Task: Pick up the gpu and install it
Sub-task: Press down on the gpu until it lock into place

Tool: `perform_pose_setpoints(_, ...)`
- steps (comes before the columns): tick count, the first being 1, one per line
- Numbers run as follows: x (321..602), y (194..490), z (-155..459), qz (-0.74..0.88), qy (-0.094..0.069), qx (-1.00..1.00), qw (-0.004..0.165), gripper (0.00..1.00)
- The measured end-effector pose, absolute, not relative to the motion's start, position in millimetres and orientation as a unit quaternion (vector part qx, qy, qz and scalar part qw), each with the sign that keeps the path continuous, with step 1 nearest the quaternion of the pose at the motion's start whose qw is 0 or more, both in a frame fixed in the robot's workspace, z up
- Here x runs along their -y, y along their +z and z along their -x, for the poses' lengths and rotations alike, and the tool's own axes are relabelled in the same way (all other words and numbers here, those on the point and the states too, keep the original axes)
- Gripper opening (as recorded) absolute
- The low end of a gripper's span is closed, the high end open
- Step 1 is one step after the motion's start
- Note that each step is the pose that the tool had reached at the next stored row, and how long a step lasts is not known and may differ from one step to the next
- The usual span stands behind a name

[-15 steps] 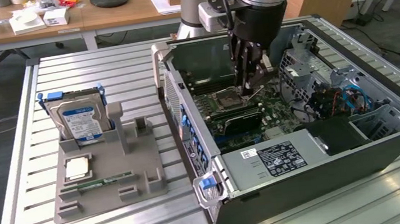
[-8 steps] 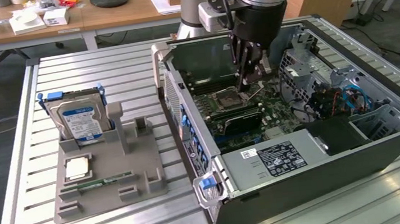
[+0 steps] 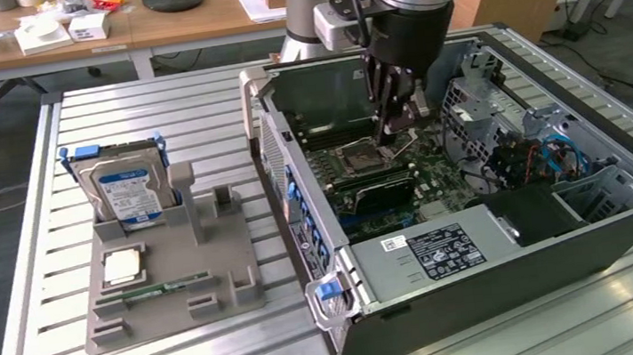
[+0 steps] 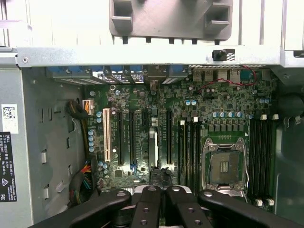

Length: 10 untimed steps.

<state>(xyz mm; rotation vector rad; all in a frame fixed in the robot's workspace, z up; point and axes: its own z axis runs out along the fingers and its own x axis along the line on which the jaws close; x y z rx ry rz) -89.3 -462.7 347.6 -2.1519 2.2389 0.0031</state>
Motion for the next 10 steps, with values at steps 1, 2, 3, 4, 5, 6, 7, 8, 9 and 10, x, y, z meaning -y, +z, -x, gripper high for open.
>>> perform_pose_setpoints(1,462.7,347.5,90.4,0.693,0.001,-0.721,0.018,0.10)
perform_pose_setpoints(2,462.6,347.4,92.0,0.693,0.001,-0.721,0.018,0.10)
perform_pose_setpoints(3,462.5,347.3,94.0,0.693,0.001,-0.721,0.018,0.10)
perform_pose_setpoints(4,462.2,347.1,96.0,0.693,0.001,-0.721,0.018,0.10)
perform_pose_setpoints(5,462.0,347.1,97.6,0.693,0.001,-0.721,0.018,0.10)
perform_pose_setpoints(6,461.7,347.0,99.0,0.693,0.001,-0.721,0.018,0.10)
perform_pose_setpoints(7,461.5,347.0,100.0,0.693,0.001,-0.721,0.018,0.10)
perform_pose_setpoints(8,461.5,346.9,100.1,0.693,0.001,-0.721,0.018,0.10)
perform_pose_setpoints(9,461.5,346.9,100.1,0.693,0.001,-0.721,0.018,0.10)
perform_pose_setpoints(10,461.5,346.9,100.1,0.693,0.001,-0.721,0.018,0.10)
